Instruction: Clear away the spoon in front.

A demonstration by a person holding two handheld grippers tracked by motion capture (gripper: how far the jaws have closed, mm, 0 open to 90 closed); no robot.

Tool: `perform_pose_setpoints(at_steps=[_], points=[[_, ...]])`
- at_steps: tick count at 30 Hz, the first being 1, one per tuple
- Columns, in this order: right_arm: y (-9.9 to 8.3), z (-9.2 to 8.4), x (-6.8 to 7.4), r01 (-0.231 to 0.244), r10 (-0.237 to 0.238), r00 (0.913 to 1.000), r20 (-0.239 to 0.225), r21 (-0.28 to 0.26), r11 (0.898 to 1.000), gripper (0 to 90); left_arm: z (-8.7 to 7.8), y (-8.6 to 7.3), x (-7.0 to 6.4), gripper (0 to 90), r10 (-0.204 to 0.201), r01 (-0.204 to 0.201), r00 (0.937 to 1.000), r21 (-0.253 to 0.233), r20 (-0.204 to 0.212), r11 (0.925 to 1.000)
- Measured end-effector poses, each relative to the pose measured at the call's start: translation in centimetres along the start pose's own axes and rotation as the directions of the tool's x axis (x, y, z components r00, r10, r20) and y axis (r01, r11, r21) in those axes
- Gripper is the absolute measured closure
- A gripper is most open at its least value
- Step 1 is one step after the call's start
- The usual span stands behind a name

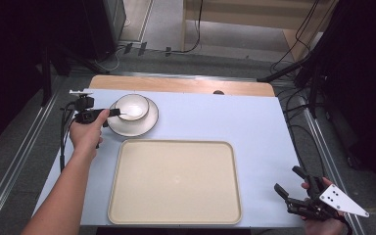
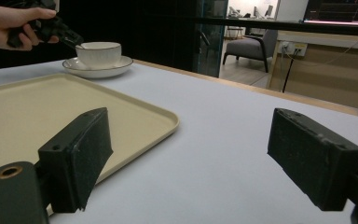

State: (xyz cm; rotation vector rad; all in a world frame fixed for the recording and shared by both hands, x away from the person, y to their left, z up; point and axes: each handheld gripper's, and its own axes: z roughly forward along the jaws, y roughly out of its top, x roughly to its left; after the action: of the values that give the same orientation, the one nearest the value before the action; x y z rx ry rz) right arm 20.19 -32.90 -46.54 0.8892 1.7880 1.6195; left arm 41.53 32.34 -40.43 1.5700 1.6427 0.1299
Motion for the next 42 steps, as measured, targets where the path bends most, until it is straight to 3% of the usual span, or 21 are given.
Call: perform_pose_setpoints(at_steps=[13, 29, 42], points=[[0.0, 0.0, 0.0, 0.001, -0.001, 1.0000, 0.007, 0.003, 1.000, 13.8, -0.5, 0.2, 0.1, 77.6, -0.045, 0.046, 0.9984, -0.005, 0.034, 0.9989], [0.1, -0.1, 0.0, 0.002, -0.002, 0.9999, 0.014, 0.003, 1.000, 13.8, -0.9, 0.1, 0.0, 81.5, -0.045, 0.045, 0.9976, 0.008, 0.052, 0.9990], [0.1, 0.0, 0.0, 0.008, -0.008, 0.9998, 0.016, 0.005, 1.000, 13.8, -1.0, 0.1, 0.0, 85.4, -0.053, 0.051, 0.9937, 0.020, 0.099, 0.9985]])
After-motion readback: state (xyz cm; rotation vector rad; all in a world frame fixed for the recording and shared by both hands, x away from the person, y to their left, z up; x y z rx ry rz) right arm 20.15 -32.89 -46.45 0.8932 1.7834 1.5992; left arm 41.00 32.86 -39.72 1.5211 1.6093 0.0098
